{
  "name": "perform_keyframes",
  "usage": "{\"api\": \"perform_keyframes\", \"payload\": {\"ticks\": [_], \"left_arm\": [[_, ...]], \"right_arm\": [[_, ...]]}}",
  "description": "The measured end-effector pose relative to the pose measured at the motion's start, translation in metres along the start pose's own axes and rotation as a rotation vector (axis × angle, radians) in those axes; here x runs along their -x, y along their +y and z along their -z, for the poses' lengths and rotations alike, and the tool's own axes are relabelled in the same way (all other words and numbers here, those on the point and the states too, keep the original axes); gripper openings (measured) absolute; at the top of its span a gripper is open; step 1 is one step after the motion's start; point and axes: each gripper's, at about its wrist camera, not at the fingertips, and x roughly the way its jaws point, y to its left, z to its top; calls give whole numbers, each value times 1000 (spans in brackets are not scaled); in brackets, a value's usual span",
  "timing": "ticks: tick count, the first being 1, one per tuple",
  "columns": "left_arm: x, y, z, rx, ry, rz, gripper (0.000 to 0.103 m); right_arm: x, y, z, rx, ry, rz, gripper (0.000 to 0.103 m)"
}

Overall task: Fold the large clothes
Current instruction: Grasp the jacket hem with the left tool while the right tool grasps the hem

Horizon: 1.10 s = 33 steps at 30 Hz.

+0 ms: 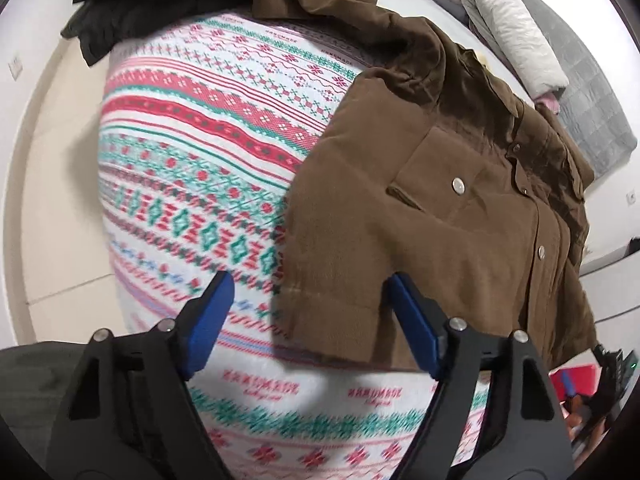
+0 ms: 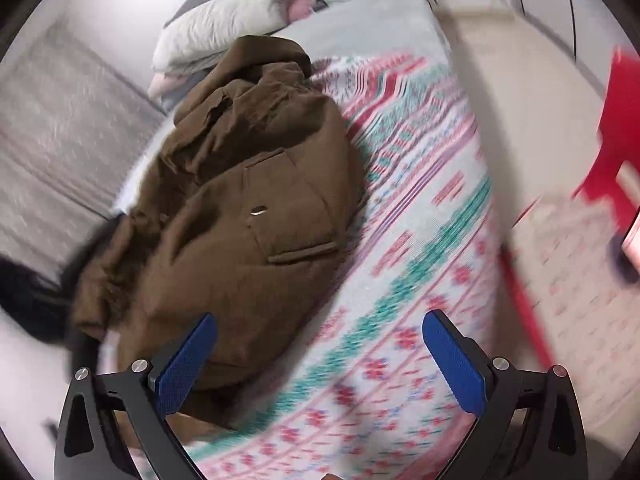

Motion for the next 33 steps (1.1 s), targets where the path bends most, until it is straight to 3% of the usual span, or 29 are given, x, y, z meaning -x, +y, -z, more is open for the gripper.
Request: {"api": "perform_keyframes", "payload": {"ticks": [2, 5, 8, 10, 11, 12, 13, 15, 21, 26, 30, 33], "left_arm": [[-3, -5, -1, -4, -21, -12, 78], [-6, -10, -4, -8, -35, -4, 64], [-10, -16, -3, -5, -58, 26, 46], [-12, -19, -2, -16, -53, 55, 29], [-10, -18, -2, -6, -63, 77, 21], [-8, -16, -7, 3, -77, 97, 18], [-3, -13, -9, 6, -96, 121, 17], [9, -5, -11, 37, -103, 162, 16], [88, 17, -20, 81, -154, 309, 14], [159, 20, -7, 10, -205, 374, 14], [187, 25, 28, -76, -233, 323, 14], [176, 36, 47, -71, -190, 275, 14]], "right_arm": [[-12, 3, 0, -26, 45, -42, 103], [-36, 7, -15, -27, 28, -12, 102], [-57, 2, -26, -75, 32, -43, 87], [-71, 4, -28, -86, 40, -132, 58], [-78, 10, -28, -58, 56, -144, 51], [-81, 14, -27, -36, 59, -121, 34], [-79, 16, -26, -15, 54, -102, 26], [-67, 15, -28, -36, 36, -150, 18], [27, 46, -41, 131, -45, -234, 11], [101, 66, -36, 284, -49, -221, 9], [148, 63, -11, 355, -39, -232, 9], [149, 46, 10, 351, -1, -228, 9]]}}
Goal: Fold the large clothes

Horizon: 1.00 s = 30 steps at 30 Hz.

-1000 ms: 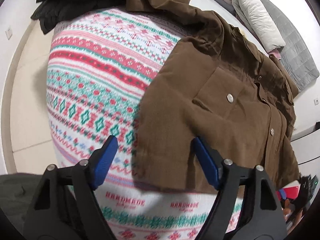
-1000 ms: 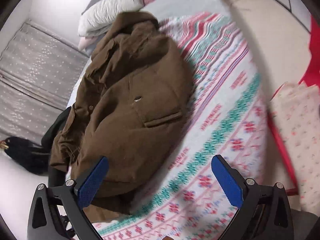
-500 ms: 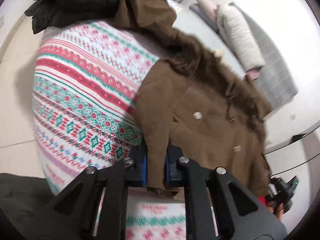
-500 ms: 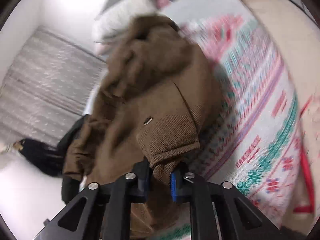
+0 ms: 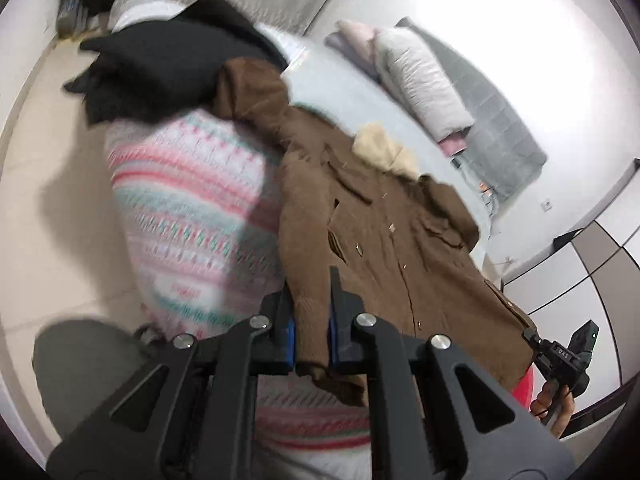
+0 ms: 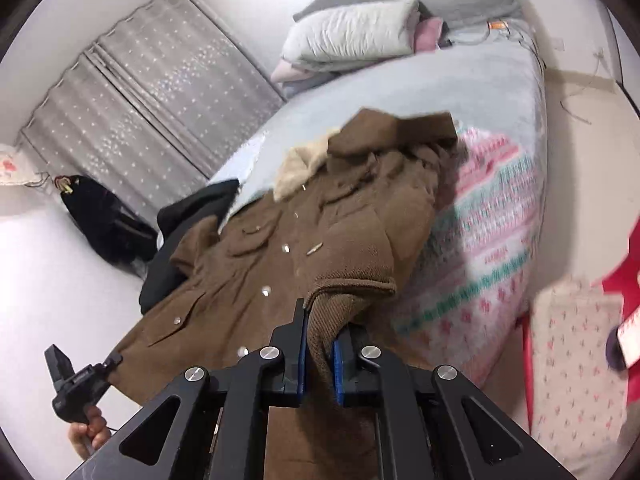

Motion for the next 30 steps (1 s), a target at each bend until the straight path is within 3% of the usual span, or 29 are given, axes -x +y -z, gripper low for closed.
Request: {"api": "perform_keyframes", "payload": {"ticks": [2, 4, 5, 7, 12, 16, 18, 20, 21, 22, 23, 26, 28, 30], "left_arm": [[-19, 5, 11, -26, 32, -84, 14], [-44, 16, 19, 0, 124, -105, 14], [-50, 18, 21, 0, 132, -126, 14], [-49, 16, 22, -11, 119, -143, 14], [-33, 8, 24, -67, 104, -132, 20], [-28, 11, 18, -86, 99, -167, 27], [-16, 12, 10, -78, 58, -173, 35], [-7, 9, 1, -94, 6, -194, 50], [-4, 5, -5, -114, -26, -216, 57], [-2, 1, -9, -124, -40, -225, 58], [-3, -2, -12, -132, -47, -223, 58], [-12, -14, -16, -174, -50, -217, 61], [-29, -17, -15, -203, -41, -245, 68], [-51, -8, -12, -194, 8, -276, 69]], "right_arm": [[-12, -10, 14, -12, 31, 39, 9], [-32, -19, 18, -15, 81, 87, 9], [-38, -24, 23, -15, 102, 117, 9], [-46, -29, 30, -12, 116, 169, 10], [-35, -19, 34, 34, 103, 185, 10], [-33, -13, 35, 81, 85, 251, 23], [-34, -8, 33, 122, 95, 307, 26], [-29, -2, 31, 160, 88, 321, 33], [-25, 1, 28, 178, 71, 330, 45], [-20, 5, 25, 196, 45, 343, 59], [-15, 8, 20, 215, 14, 367, 65], [-9, 16, 14, 235, -28, 401, 73], [-11, 17, 14, 231, -29, 377, 89], [-23, 8, 16, 235, -26, 353, 95]]}}
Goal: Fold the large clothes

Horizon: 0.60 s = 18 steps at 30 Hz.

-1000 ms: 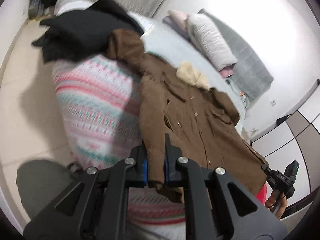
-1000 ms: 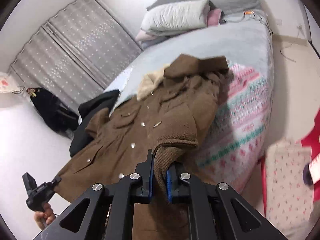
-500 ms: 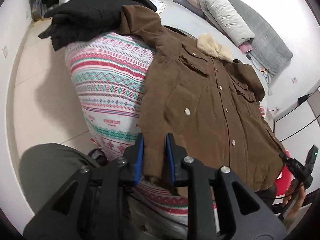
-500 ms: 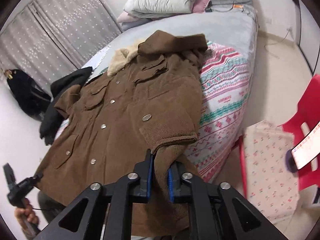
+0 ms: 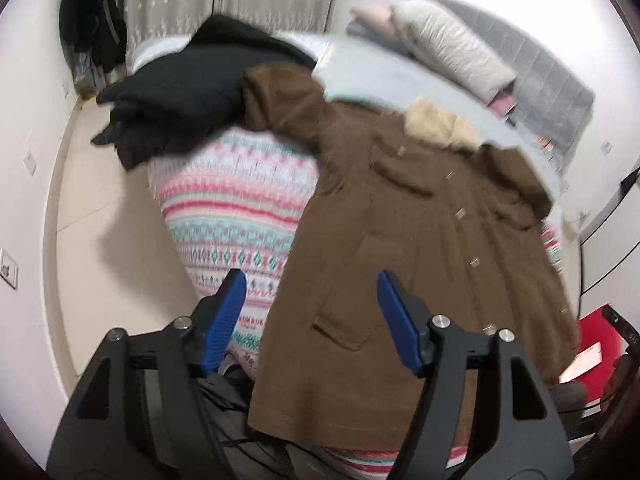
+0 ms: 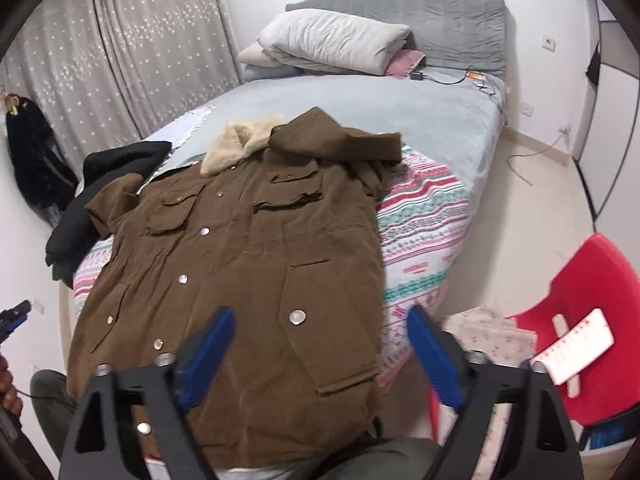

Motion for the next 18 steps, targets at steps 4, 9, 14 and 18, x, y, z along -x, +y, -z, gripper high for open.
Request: {"api": "perform_keyframes", "payload": {"ticks": [4, 9, 14, 18], "left_arm": [[-43, 17, 14, 32, 100, -53, 69], [-63, 10, 29, 39, 168, 15, 41], [-45, -20, 26, -54, 90, 23, 41], [-40, -28, 26, -39, 91, 67, 41]], "right_arm": [[-68, -40, 19, -169, 152, 41, 95], [-87, -29, 38, -179, 253, -235, 34], [-9, 38, -5, -30, 66, -267, 17], [13, 90, -33, 98, 30, -361, 17]]}}
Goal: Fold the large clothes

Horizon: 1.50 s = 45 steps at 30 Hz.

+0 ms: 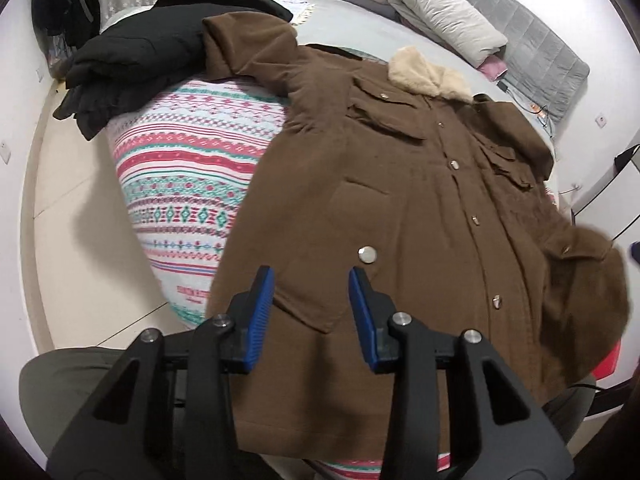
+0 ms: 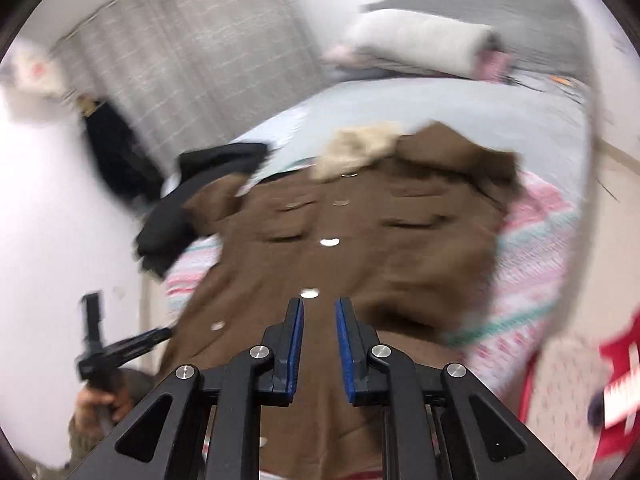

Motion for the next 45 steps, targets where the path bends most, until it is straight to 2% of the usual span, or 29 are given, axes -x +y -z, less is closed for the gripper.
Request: {"api": "perform_keyframes", "payload": {"ticks": [2, 4, 7, 8, 10, 12, 14, 15, 16, 18, 20, 22, 23, 24, 25, 27, 29, 31, 33, 34, 37, 38, 41, 43, 45], "left_arm": [[-2, -1, -1, 3, 8, 7, 41], [-5, -2, -2, 2, 21, 10, 41], [-7, 0, -4, -14, 26, -14, 41], [-8, 1, -6, -11, 26, -16, 41], [-9, 2, -8, 0, 23, -14, 41], [-12, -1, -12, 4, 18, -6, 41], [-15, -6, -13, -7, 15, -2, 41], [-19, -10, -13, -15, 23, 1, 41], [-22, -13, -13, -17, 31, 6, 41], [-29, -18, -12, -20, 52, 21, 41], [-32, -21, -11, -23, 59, 30, 41], [-35, -24, -11, -34, 62, 29, 41], [-35, -25, -11, -35, 63, 28, 41], [-33, -25, -12, -39, 60, 29, 41], [-32, -25, -13, -42, 57, 28, 41], [-29, -24, -15, -43, 48, 19, 41], [-29, -24, -18, -30, 45, 35, 41], [-32, -28, -19, -30, 44, 43, 41], [-34, -31, -18, -34, 48, 52, 41], [-34, -33, -17, -39, 48, 57, 41], [-33, -31, -15, -54, 50, 44, 41], [-33, -29, -16, -53, 52, 41, 41], [-30, -21, -25, -30, 55, 36, 41], [-23, -21, -39, -15, 23, 42, 41], [-18, -22, -52, 1, 4, 55, 42]], "right_arm": [[-29, 4, 4, 14, 103, 4, 17], [-46, -15, 17, -49, 144, 31, 17], [-40, -71, 33, -243, 102, -10, 19], [-31, -97, 39, -319, 64, 21, 21], [-20, -134, 45, -380, 19, 119, 28], [-23, -165, 56, -443, 53, 196, 32], [-40, -187, 71, -487, 136, 184, 33], [-48, -191, 77, -499, 152, 143, 40], [-55, -193, 83, -507, 161, 107, 53], [-70, -189, 91, -493, 183, 66, 63], [-81, -177, 88, -423, 220, 59, 62], [-82, -155, 84, -286, 236, 80, 31], [-80, -148, 82, -259, 246, 95, 30], [-68, -141, 76, -258, 235, 101, 28], [-55, -140, 73, -260, 206, 103, 18], [-16, -132, 54, -300, 130, 91, 14], [17, -123, 31, -316, 65, 93, 13], [15, -110, 13, -290, 63, 123, 13], [-9, -97, 11, -248, 126, 202, 13], [-31, -93, 19, -214, 189, 262, 13], [-81, -111, 61, -223, 365, 382, 14], [-83, -119, 68, -238, 370, 409, 16], [-65, -137, 69, -316, 323, 383, 19], [-47, -131, 50, -275, 250, 391, 20], [-28, -117, 21, -182, 159, 407, 22]]}}
